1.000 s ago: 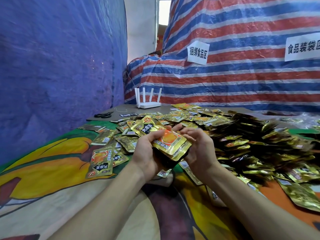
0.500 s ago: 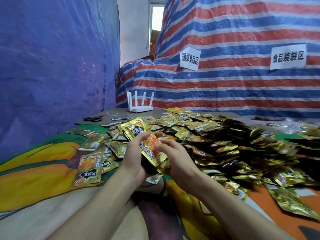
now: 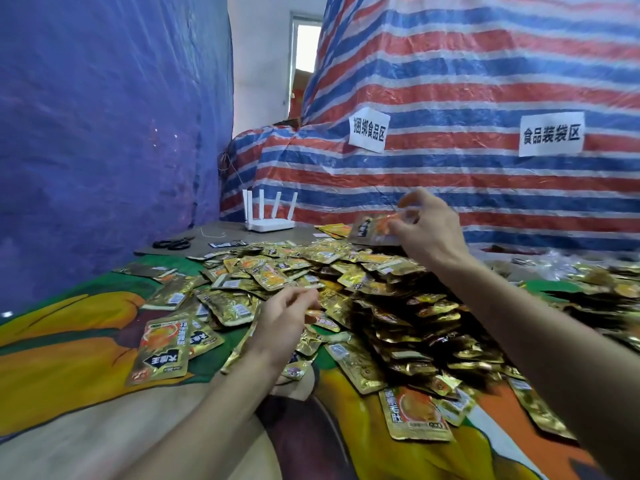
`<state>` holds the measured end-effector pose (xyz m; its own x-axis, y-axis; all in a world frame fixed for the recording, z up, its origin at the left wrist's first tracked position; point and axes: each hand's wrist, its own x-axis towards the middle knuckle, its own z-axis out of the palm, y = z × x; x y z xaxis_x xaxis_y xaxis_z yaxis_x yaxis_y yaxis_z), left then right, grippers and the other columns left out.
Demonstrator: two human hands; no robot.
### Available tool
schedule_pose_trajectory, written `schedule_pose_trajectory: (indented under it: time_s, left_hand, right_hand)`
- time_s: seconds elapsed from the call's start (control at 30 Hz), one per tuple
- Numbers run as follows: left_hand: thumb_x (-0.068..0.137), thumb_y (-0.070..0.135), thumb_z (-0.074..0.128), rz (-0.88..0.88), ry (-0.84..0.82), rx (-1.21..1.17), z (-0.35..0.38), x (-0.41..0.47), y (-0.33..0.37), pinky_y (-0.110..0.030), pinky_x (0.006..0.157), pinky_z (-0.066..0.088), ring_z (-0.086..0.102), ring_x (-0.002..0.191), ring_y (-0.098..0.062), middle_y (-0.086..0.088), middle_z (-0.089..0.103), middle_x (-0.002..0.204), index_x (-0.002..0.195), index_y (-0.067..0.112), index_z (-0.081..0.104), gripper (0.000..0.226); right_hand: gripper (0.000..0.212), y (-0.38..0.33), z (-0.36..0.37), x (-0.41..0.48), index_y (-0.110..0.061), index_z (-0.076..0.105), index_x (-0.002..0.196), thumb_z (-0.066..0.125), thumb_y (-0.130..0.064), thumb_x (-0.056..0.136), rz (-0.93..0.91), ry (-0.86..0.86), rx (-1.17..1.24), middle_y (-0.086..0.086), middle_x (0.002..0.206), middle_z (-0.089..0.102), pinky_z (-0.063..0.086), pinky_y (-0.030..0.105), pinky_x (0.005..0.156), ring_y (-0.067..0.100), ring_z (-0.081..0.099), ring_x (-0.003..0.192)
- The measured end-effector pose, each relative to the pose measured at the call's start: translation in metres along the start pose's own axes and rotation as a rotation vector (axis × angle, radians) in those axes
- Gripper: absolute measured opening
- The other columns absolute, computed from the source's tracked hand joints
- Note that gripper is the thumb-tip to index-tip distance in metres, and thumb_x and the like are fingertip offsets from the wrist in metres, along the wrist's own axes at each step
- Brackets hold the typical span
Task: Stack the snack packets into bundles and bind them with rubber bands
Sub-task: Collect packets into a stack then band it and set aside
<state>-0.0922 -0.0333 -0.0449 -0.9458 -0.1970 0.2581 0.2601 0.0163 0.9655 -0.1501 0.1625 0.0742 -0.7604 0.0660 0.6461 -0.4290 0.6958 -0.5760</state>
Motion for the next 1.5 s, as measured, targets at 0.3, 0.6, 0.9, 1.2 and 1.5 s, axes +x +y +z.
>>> schedule_pose_trajectory:
  time_s: [0.3, 0.6, 0.9, 1.2, 1.5]
  left_hand:
    - [0.099, 0.022, 0.060, 0.056, 0.112, 0.226, -0.002, 0.006, -0.009, -0.044, 0.080, 0.053, 0.063, 0.083, -0.022, -0.001, 0.068, 0.087, 0.088, 0.021, 0.067, 0.013]
    - [0.091, 0.014, 0.068, 0.038, 0.237, 0.439, -0.044, 0.051, 0.010, -0.031, 0.074, 0.053, 0.061, 0.086, -0.012, 0.002, 0.065, 0.100, 0.100, 0.021, 0.062, 0.013]
    - [0.079, -0.002, 0.060, -0.232, -0.223, 0.936, -0.114, 0.099, 0.002, -0.024, 0.056, 0.048, 0.056, 0.077, -0.013, -0.013, 0.038, 0.147, 0.150, 0.024, 0.039, 0.079]
    - [0.080, 0.061, 0.066, -0.158, -0.209, 1.295, -0.124, 0.116, -0.033, -0.049, 0.109, 0.041, 0.046, 0.133, -0.034, -0.014, 0.047, 0.149, 0.149, 0.020, 0.042, 0.084]
    - [0.094, 0.007, 0.053, 0.083, -0.141, 1.611, -0.100, 0.105, -0.031, -0.037, 0.070, 0.038, 0.059, 0.106, -0.035, -0.013, 0.056, 0.115, 0.099, 0.014, 0.039, 0.017]
  right_hand:
    - [0.024, 0.040, 0.028, 0.023, -0.013, 0.057, 0.099, 0.052, -0.035, 0.091, 0.249, -0.271, -0.838, 0.029, 0.139, 0.045, 0.028, 0.054, 0.109, 0.044, 0.037, 0.130]
    - [0.064, -0.017, 0.068, 0.013, -0.012, 0.043, 0.140, 0.058, -0.047, 0.088, -0.070, -0.290, -0.793, 0.024, 0.154, 0.033, 0.020, 0.064, 0.115, 0.043, 0.024, 0.144]
    - [0.080, -0.021, 0.177, -0.011, -0.032, 0.026, 0.155, 0.066, -0.039, 0.087, -0.107, -0.722, -0.439, 0.018, 0.155, 0.028, 0.026, 0.062, 0.115, 0.039, 0.027, 0.143]
    - [0.059, -0.022, 0.230, 0.005, -0.029, 0.045, 0.147, 0.061, -0.034, 0.091, -0.140, -0.822, -0.503, 0.011, 0.136, 0.059, 0.051, 0.034, 0.092, 0.031, 0.058, 0.119]
    - [0.034, -0.032, 0.236, -0.012, -0.012, 0.051, 0.128, 0.054, -0.008, 0.094, -0.336, -0.586, -0.624, 0.013, 0.115, 0.059, 0.049, 0.040, 0.075, 0.036, 0.061, 0.108]
